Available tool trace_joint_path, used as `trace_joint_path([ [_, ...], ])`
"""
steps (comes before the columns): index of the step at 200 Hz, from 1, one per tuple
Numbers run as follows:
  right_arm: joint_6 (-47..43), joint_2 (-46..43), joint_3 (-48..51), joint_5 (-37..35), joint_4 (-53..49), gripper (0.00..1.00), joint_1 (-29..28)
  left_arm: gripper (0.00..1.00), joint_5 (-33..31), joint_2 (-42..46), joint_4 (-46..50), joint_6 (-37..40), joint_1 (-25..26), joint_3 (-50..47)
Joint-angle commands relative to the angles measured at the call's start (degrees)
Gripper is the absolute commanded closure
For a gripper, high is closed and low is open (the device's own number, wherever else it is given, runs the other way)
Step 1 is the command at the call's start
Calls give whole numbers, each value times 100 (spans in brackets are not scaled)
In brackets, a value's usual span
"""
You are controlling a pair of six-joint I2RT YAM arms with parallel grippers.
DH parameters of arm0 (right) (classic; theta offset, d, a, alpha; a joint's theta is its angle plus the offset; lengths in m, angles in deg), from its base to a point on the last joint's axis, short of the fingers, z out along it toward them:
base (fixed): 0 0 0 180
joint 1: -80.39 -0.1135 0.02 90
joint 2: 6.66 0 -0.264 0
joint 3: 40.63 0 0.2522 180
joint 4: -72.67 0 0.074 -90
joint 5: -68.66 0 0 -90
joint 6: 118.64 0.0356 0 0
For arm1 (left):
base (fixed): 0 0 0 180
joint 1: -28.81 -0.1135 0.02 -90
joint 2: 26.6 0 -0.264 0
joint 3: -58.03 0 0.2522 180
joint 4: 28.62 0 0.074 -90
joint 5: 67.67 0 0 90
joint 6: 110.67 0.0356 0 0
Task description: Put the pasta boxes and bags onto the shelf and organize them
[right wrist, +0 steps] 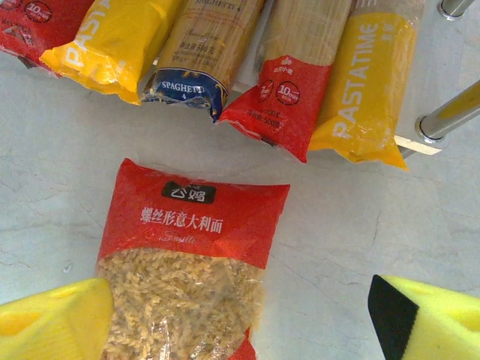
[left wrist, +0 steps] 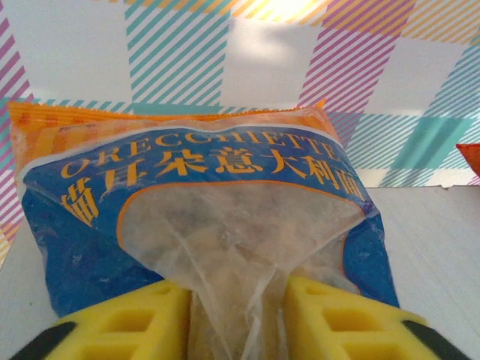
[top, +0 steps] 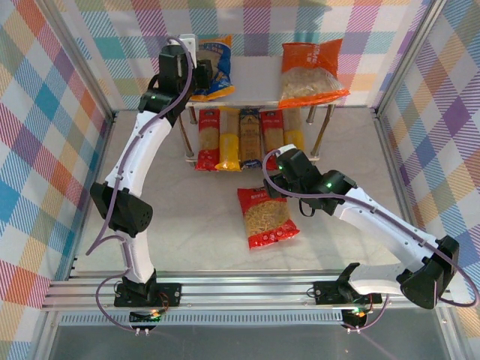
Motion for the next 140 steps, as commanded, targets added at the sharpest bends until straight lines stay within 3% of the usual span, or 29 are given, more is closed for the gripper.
trace_joint_path([
  [1,-20,2,-163,25,18,11,-4,45,22,234,-158,-130,-35,-263],
  [13,-1,-3,-163,16,23,11,-4,29,8,274,-160,-125,-35,-340],
  [47,41,40,-172,59,-2,11,-4,0,325,422,-446,-36,-35,-752],
  [106,147,51,-191,156,-101,11,-4,0,654,1017,-1714,119,-39,-1639],
  [140,209,-10,-146,189,-102,10,-5,0,253,1448,-2796,400,-35,-2226],
])
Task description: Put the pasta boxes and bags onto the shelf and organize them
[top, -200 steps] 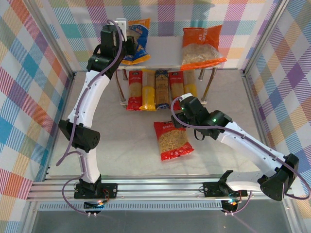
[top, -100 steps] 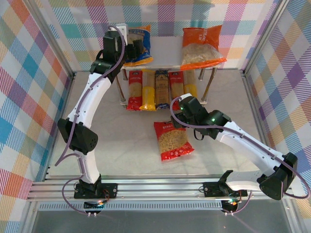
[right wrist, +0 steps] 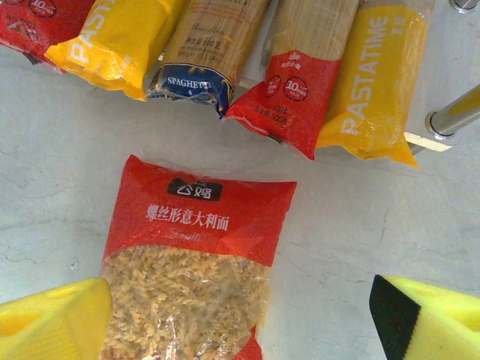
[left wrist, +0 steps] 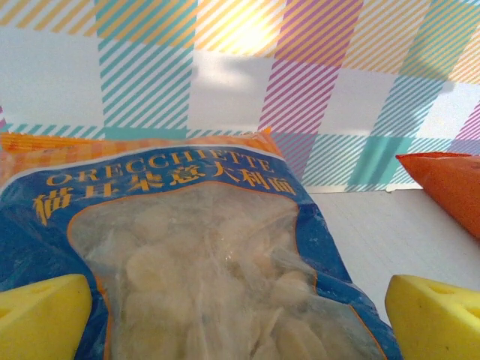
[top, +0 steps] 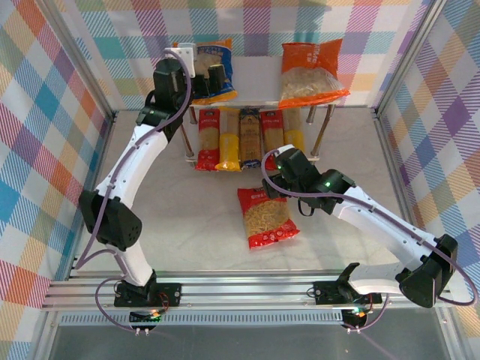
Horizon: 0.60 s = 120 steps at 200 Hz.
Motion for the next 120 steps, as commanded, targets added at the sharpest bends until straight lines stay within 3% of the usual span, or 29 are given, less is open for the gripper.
trace_joint_path([
  [1,141,-74,-108,94,-77,10,-4,0,-210,423,-936,303,-37,-192],
  [28,253,-76,-112,122,-170,8,-4,0,-671,742,-718,523,-37,-35],
  [59,441,-14,-106,215,-326,8,-4,4,-1043,1626,390,477,18,-207],
  [90,619,54,14,417,-371,8,-4,12,-1165,3051,1388,283,337,-1597],
  [120,818,132,216,810,-353,8,-4,18,-1193,4351,2168,-418,1025,-3227],
])
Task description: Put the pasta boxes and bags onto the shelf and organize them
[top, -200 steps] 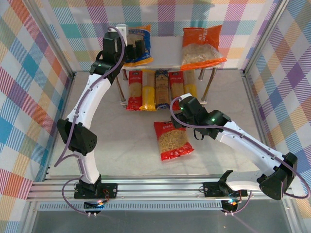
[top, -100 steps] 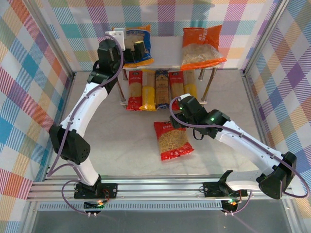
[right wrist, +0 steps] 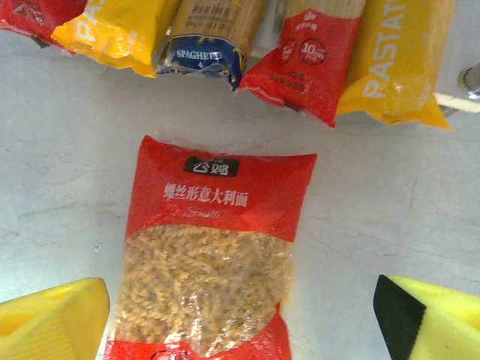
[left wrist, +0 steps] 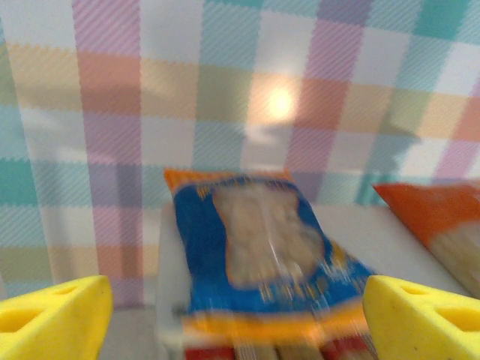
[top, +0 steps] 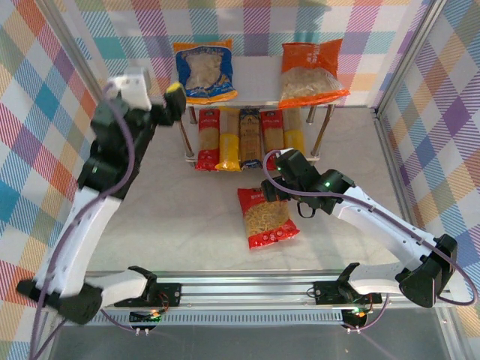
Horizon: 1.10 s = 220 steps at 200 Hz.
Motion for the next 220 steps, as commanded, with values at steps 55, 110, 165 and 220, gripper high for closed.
trace_joint_path([
  [55,956,121,768,1034,-20,9,-14,23,-270,1041,1605,-2171,1754,-3252],
  [110,1453,414,1255,1030,212,6,-323,20,-32,555,798,-3125,1837,-4601],
  [165,1559,1036,1266,824,804,3,-393,12,218,168,349,-3260,1810,-4693],
  [220,1340,1942,903,679,917,1,-393,11,302,178,190,-3361,1740,-4811],
])
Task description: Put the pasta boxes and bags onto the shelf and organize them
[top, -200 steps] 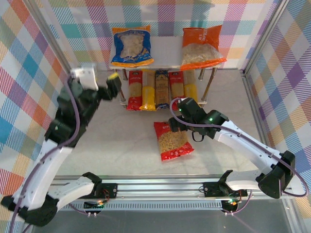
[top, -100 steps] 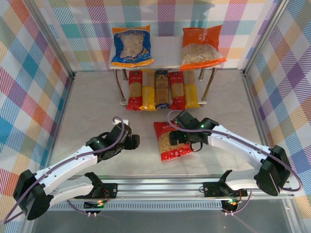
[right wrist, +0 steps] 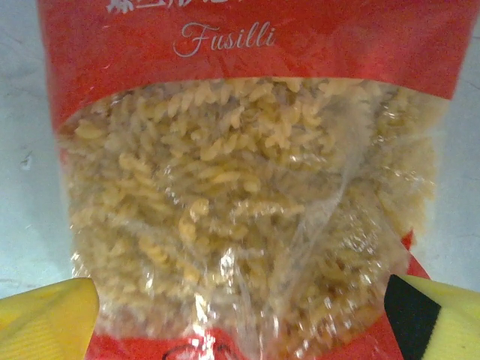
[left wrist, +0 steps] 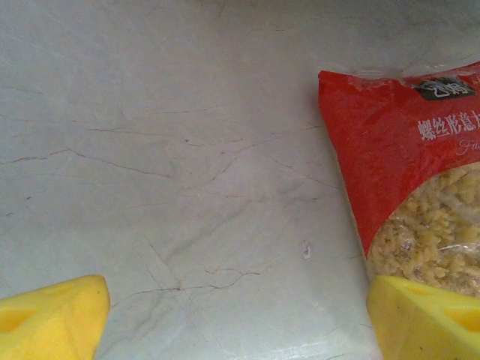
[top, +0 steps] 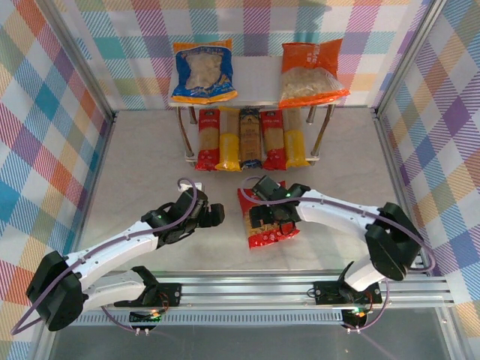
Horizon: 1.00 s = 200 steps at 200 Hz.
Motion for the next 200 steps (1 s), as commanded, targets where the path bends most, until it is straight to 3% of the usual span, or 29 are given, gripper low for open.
trace_joint_path([
  [1,-88,341,-273,-144,104,1,-17,11,40,103,-156,-116,-57,-96],
  [100,-436,1649,-678,153,-9,3,14,10,67,502,-28,-76,-354,-263],
  [154,-396,1769,-228,885,112,37,124,9,102,670,7,-59,-486,-360],
  [200,-328,1610,161,1198,140,57,142,9,160,718,-15,-57,-558,-421],
])
